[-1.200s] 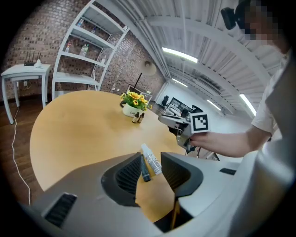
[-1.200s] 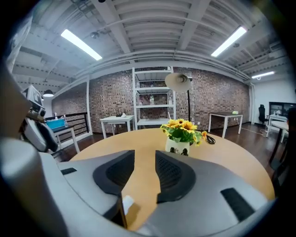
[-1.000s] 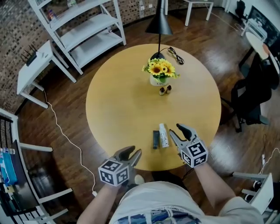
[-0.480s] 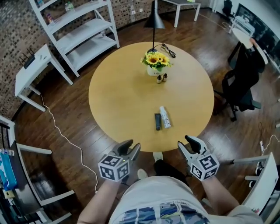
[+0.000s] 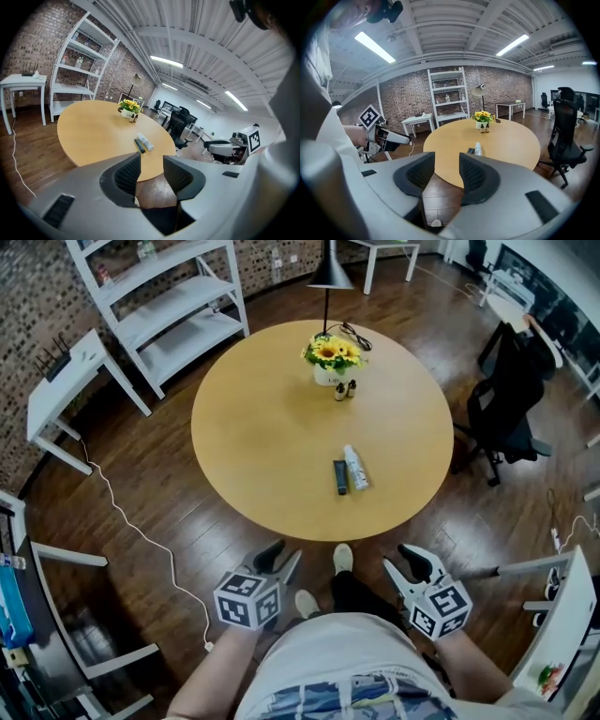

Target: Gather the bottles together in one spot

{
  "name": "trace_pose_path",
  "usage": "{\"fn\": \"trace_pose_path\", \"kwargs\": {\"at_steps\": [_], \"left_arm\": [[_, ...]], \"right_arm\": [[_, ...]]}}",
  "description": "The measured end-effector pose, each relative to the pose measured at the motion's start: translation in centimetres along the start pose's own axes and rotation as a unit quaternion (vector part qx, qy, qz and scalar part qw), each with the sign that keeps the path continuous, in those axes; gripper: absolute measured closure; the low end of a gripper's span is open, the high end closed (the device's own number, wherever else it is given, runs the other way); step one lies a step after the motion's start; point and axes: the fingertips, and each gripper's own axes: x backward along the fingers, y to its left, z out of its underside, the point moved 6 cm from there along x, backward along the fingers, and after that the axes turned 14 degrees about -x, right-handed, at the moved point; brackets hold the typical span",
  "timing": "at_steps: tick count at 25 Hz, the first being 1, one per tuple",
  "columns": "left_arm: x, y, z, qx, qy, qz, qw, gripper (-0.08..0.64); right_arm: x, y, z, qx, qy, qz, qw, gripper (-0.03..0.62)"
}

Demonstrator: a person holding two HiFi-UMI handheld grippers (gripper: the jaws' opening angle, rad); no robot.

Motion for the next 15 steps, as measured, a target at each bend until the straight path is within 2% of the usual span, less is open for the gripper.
{"fn": "trace_pose_path", "kwargs": {"at_steps": [4, 8, 15], "left_arm": [[0.6, -0.4, 0.8, 0.012, -0.01, 0.01, 0.9998, 0.422], [0.8, -0.5, 1.4, 0.007, -0.008, 0.012, 0.9999, 0.416], [-1.8, -1.0, 2.2, -0.024, 0.031, 0.014, 0.9991, 0.416]], "right_arm": [[0.0, 0.8, -0.1, 0.008, 0.006, -0.004, 1.0, 0.407], [-0.4, 1.6, -0.4, 0.018, 0.01, -0.014, 1.0, 0.407], [-0.9, 0.8, -0.9, 0.012, 0.022, -0.019, 1.0, 0.407]]}}
